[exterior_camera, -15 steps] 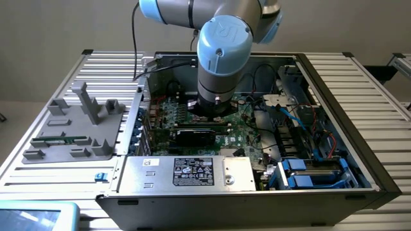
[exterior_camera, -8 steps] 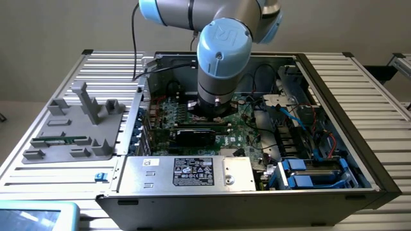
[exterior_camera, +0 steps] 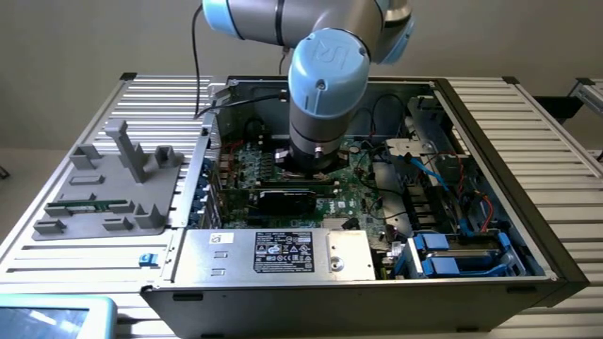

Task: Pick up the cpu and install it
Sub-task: 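Install the second cpu locking lever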

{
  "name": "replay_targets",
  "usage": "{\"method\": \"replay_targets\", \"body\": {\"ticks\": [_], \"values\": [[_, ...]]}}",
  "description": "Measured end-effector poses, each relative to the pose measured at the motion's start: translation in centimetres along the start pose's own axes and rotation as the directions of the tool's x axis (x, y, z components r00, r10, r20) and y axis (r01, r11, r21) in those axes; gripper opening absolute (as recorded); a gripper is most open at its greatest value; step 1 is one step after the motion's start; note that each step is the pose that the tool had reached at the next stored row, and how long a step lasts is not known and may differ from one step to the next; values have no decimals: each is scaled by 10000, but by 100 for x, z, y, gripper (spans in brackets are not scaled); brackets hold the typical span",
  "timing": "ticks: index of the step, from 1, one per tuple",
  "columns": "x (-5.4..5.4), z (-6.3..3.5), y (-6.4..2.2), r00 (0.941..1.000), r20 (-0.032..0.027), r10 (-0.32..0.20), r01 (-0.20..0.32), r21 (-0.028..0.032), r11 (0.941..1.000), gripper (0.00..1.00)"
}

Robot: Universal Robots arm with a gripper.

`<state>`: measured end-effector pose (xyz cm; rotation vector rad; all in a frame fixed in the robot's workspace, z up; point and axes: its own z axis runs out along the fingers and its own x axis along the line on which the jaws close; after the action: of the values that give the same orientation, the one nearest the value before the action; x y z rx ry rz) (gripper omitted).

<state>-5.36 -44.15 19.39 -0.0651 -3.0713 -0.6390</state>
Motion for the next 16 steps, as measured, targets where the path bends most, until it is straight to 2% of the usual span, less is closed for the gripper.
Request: {"method": "replay_targets", "body": {"ticks": [1, 3, 5, 8, 12, 13, 16], "values": [[2, -1, 0, 10000, 3, 12, -12, -96, 10000, 9], [2, 0, 0, 10000, 22, 40, -40, -327, 9995, 9], [1, 6, 2, 10000, 46, 82, -80, -483, 9988, 9], [3, 1, 0, 9999, 68, 149, -145, -537, 9985, 9], [6, 2, -1, 9997, 97, 216, -210, -545, 9983, 9], [6, -1, -1, 9997, 107, 226, -219, -568, 9981, 9], [6, -12, 5, 9995, 197, 233, -219, -656, 9976, 9]]}}
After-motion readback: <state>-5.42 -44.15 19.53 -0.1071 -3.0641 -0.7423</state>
